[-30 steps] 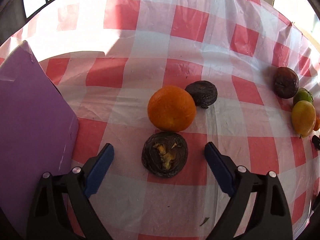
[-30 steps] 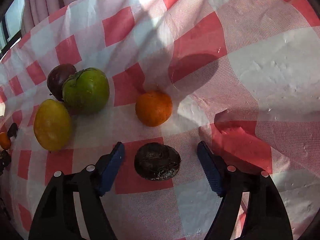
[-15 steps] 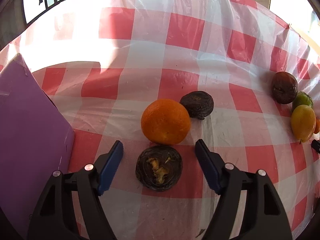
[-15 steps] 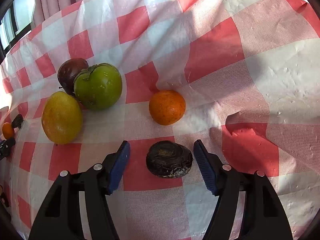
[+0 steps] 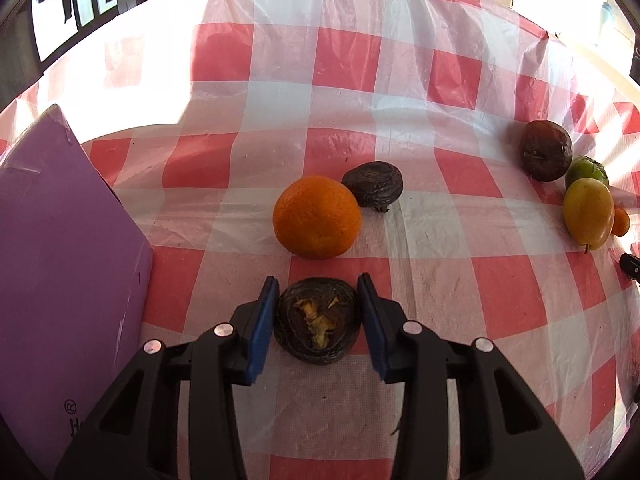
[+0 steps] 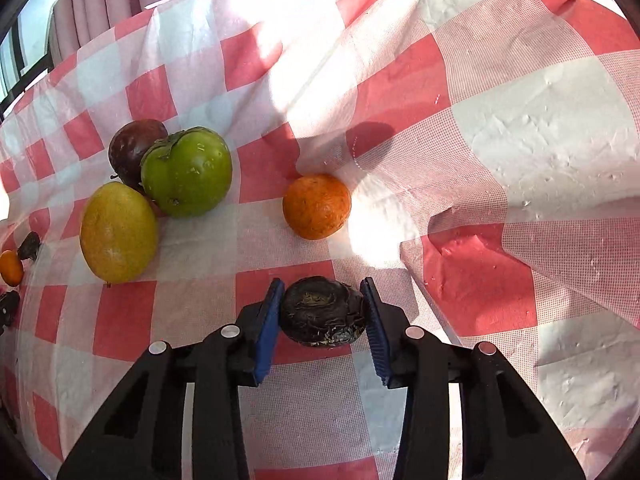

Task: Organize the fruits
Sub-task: 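Lower both dark dried fruits into the box and open both grippers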

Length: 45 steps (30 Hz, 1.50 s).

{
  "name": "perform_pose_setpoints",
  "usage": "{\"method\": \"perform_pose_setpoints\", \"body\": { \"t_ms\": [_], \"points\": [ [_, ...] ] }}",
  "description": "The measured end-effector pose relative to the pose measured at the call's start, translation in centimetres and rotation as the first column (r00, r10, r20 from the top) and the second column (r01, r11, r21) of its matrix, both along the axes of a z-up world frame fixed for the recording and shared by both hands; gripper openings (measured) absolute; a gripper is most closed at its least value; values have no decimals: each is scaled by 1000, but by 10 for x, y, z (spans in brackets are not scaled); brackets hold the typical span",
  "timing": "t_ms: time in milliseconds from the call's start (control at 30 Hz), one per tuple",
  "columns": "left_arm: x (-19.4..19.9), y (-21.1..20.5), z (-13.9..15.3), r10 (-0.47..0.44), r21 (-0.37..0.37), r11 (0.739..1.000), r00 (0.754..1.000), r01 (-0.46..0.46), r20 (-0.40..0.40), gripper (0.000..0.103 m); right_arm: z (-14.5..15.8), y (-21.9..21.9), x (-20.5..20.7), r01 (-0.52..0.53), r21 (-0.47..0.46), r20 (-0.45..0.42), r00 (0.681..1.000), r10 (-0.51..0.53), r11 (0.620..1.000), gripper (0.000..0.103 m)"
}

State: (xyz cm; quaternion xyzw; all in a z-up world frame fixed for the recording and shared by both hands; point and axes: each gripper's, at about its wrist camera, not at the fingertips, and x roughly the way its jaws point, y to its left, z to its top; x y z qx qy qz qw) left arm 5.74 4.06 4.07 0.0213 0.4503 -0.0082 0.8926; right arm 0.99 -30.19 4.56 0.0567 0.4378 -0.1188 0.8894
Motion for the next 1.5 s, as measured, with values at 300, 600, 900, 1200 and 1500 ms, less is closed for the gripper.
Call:
{"method": "perform_pose_setpoints", "body": {
  "t_ms": [300,600,900,1200,1500],
  "points": [
    [-83,-19,13,-316,-230,933,935,275,-164,40,9,75,-110,124,123,-115,987,-110,985,39],
    [-130,33,98,-502,-476,762,865,439,-5,40,49,186,-162,75,255,-106,993,-49,964,39],
    [-100,188,145,-201,-443,869,975,222,93,40,121,334,-102,-297,196,53,955,292,935,39],
    [-45,283,101,-135,-241,965,986,108,-100,40,115,492,-86,-686,169,-98,703,704,708,39],
    [-8,282,48,-185,-110,981,951,162,-249,40,52,581,-98,-841,172,-400,416,817,512,39]
  ]
}}
